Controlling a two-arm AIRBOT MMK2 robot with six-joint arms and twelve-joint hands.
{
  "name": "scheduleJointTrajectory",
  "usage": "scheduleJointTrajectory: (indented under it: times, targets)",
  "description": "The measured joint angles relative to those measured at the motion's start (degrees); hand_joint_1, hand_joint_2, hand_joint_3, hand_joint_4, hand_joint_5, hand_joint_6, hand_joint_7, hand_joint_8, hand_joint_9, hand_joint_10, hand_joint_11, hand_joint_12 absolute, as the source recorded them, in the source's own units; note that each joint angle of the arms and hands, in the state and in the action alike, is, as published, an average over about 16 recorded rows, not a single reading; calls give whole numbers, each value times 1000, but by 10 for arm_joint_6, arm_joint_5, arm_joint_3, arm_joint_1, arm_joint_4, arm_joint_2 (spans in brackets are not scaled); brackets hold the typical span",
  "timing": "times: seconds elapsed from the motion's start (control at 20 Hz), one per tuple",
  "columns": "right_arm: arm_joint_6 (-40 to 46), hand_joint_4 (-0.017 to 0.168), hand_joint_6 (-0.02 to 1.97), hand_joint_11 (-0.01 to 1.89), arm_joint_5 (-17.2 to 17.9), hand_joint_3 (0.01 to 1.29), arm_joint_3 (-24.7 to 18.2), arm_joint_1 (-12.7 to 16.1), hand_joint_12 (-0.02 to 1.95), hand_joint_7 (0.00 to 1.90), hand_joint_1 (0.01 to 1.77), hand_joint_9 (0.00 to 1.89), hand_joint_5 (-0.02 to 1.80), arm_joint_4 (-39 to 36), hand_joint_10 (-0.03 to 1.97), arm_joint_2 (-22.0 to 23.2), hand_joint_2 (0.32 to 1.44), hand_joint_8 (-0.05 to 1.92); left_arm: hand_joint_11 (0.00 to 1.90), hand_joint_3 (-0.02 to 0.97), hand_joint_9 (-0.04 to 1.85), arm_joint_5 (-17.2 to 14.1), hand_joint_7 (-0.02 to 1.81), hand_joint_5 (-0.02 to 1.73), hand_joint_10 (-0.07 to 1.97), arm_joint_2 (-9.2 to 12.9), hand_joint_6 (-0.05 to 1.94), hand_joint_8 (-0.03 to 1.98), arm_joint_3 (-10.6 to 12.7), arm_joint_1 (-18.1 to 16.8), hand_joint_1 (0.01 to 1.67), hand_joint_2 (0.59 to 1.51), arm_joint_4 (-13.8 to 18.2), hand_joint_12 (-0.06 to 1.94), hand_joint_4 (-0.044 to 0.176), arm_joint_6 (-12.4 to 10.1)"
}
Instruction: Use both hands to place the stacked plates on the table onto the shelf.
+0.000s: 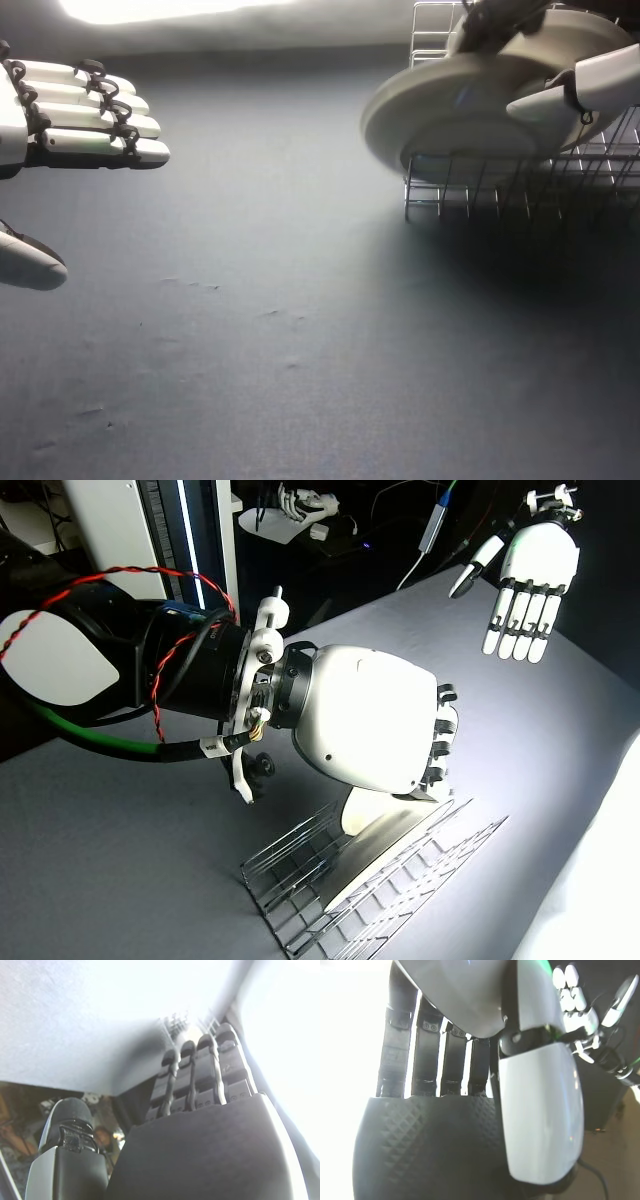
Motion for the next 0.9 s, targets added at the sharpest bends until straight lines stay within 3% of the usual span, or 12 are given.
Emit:
scheduleJointTrajectory:
  times: [0.2, 0.45, 0.65, 0.9]
  targets:
    - [0, -4, 289, 284, 14, 12, 1, -1, 993, 633, 831, 569, 577, -28, 318, 1, 995, 250, 15, 15, 22, 0, 24, 25, -58, -1, 6, 12, 0, 0, 14, 1165, 0, 11, 1, 0]
    - [-1, -2, 23, 78, 56, 12, 1, 0, 609, 377, 455, 313, 361, -99, 48, 2, 1003, 4, 14, 15, 22, -2, 22, 25, -58, -1, 6, 11, 0, 1, 13, 1165, 0, 12, 1, -2]
    - [-2, -1, 13, 20, 113, 13, 1, 3, 324, 210, 225, 157, 217, -182, 12, 3, 1003, 0, 15, 15, 22, -6, 23, 25, -58, -2, 6, 11, -1, 3, 14, 1165, 0, 11, 1, -6]
    - [-13, 1, 13, 16, 207, 13, -4, 0, 69, 105, 65, 50, 124, -301, 7, 9, 1010, 0, 15, 15, 22, -17, 20, 26, -58, -3, 6, 11, -12, 12, 14, 1167, 7, 11, -1, -15]
